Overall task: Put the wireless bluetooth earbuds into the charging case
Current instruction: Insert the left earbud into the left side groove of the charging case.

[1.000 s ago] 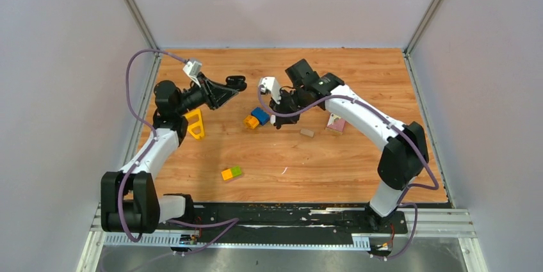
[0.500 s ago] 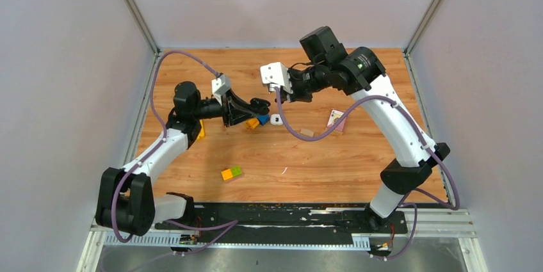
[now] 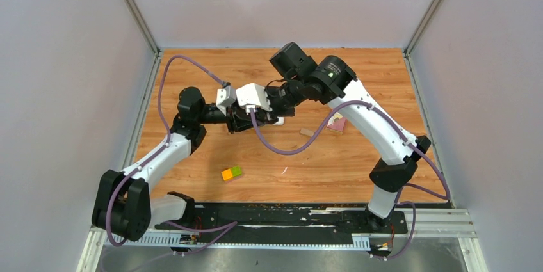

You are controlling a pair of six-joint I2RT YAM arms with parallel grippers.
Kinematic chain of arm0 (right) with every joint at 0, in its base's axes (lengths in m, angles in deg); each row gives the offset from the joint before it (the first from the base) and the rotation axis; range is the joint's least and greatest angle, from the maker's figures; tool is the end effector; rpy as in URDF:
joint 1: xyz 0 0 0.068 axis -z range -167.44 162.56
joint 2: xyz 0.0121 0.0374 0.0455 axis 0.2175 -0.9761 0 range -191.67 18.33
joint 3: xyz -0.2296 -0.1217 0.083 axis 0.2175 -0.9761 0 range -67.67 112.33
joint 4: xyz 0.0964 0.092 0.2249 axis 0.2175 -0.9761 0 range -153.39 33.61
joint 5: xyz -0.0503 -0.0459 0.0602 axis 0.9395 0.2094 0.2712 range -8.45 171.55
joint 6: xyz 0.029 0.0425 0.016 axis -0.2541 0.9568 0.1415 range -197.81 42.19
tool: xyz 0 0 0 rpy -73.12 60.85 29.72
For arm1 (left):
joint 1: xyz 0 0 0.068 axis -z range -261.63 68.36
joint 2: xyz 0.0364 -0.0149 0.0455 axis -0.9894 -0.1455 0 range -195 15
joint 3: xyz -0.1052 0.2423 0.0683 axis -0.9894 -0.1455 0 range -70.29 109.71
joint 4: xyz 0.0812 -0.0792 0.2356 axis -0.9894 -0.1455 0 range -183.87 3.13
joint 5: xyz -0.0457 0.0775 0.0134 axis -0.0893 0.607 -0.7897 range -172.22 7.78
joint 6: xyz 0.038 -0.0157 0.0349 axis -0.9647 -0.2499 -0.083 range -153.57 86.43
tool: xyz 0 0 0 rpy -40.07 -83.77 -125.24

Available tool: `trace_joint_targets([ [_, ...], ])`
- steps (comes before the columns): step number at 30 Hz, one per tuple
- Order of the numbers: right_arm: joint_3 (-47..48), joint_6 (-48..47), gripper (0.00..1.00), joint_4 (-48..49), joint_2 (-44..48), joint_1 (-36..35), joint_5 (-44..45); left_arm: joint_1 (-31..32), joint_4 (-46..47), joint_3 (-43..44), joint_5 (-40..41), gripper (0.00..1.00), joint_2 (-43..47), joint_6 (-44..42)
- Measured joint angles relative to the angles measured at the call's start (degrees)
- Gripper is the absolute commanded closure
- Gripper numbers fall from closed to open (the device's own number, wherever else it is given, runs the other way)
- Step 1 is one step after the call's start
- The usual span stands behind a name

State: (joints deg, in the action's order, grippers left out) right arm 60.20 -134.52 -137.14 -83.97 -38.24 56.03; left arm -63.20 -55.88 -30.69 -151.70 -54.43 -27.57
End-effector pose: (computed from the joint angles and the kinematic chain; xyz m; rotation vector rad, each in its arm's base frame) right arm 0.1979 0.2669 0.4442 -2.0936 1.3176 0.5181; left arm 0.2325 -0.1128 0.2927 1.1345 1.2823 -1.2489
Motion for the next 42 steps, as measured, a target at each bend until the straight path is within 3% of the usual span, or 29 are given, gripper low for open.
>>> trace_joint_targets([
  [13,0.0,1.81,1.0,0.02,-1.03,-1.79,4.02,1.36,11.28,-2.49,0.04,1.0,0.22,5.73],
  [39,0.0,5.38,1.0,2.32,-2.32,-1.79,5.86,1.75,13.44,-3.13,0.74,1.0,0.22,7.19],
  [42,0.0,5.46,0.87,2.4,-2.36,-1.79,5.86,1.75,13.57,-3.13,0.94,1.0,0.22,7.61],
])
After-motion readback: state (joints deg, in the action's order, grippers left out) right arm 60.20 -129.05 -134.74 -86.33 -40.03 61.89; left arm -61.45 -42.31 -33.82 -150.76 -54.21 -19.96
